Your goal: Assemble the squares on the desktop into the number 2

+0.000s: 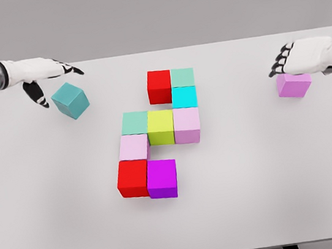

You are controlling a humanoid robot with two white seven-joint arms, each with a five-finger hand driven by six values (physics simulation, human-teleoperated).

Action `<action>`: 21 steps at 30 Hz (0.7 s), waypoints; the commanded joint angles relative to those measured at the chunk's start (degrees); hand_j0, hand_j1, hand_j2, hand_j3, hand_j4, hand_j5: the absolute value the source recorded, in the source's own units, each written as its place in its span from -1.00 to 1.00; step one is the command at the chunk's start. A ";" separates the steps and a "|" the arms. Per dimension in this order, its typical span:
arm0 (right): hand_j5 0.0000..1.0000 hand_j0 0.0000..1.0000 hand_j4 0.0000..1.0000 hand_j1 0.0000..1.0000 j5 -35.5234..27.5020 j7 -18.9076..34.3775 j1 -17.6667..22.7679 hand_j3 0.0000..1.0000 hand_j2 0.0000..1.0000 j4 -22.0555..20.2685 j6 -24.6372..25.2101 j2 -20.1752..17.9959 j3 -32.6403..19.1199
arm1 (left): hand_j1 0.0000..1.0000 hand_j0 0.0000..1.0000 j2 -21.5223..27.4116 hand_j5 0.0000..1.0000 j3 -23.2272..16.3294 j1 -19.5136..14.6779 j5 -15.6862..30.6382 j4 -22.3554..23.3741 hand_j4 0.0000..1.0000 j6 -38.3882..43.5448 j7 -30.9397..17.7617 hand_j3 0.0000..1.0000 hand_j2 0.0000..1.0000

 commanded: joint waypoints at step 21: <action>1.00 1.00 1.00 1.00 1.82 -0.01 -1.14 1.00 1.00 3.25 0.09 3.18 4.74 | 0.95 0.95 -5.40 0.95 0.18 -0.44 -4.59 7.27 0.95 0.12 0.02 0.95 0.95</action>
